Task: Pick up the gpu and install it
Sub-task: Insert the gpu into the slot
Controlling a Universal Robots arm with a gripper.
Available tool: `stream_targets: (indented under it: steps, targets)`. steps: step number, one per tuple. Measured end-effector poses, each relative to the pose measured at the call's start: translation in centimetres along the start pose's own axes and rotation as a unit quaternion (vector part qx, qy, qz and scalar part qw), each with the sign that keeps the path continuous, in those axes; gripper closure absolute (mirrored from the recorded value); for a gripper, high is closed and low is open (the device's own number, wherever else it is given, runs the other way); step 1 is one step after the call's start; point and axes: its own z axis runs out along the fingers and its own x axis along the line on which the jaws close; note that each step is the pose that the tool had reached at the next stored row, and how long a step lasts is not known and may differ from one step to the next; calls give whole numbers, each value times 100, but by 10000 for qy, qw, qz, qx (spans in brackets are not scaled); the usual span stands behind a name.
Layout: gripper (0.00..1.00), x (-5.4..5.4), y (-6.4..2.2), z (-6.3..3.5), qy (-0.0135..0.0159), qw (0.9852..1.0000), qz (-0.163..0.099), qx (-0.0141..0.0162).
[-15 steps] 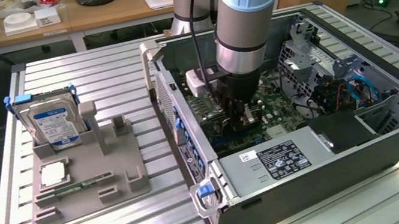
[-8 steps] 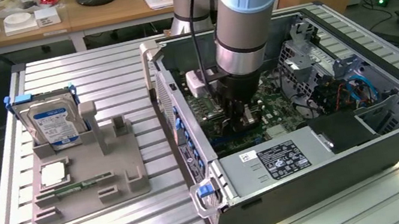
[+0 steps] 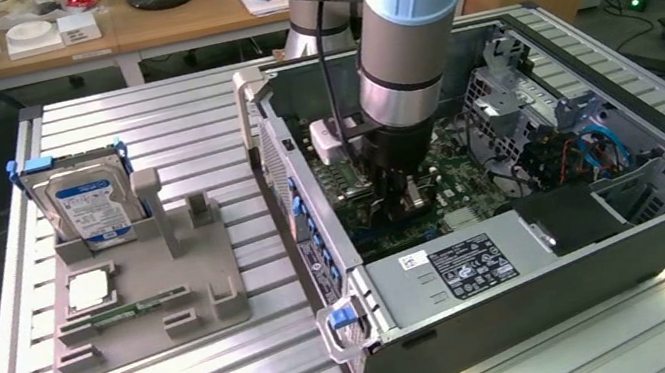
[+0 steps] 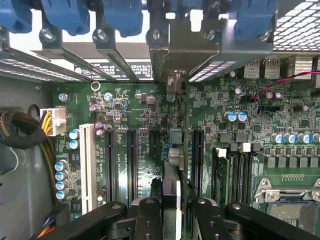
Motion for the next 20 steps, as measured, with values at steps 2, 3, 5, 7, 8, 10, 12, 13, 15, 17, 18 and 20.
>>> stream_targets:
  steps: [2, 3, 5, 7, 8, 10, 12, 13, 15, 17, 18, 20]
  targets:
    - [73, -1, 2, 1, -2, 10000, 2, -1]
    - [73, -1, 2, 1, -2, 10000, 2, -1]
    - [73, -1, 2, 1, -2, 10000, 2, -1]
    - [73, -1, 2, 1, -1, 10000, 2, 1]
    - [73, -1, 2, 1, -1, 10000, 2, 2]
    - [73, -1, 2, -3, -4, 10000, 2, 3]
    - [73, -2, 2, -15, -8, 10000, 2, 5]
    - [72, -4, 8, -21, -12, 10000, 7, -1]
    - [65, -4, 5, -45, -5, 10000, 6, 4]
    - [65, -5, 1, -84, -5, 10000, 1, 11]
    - [65, -5, 0, -102, -4, 10000, 1, 14]
    - [65, -9, 0, -149, -5, 10000, 2, 25]
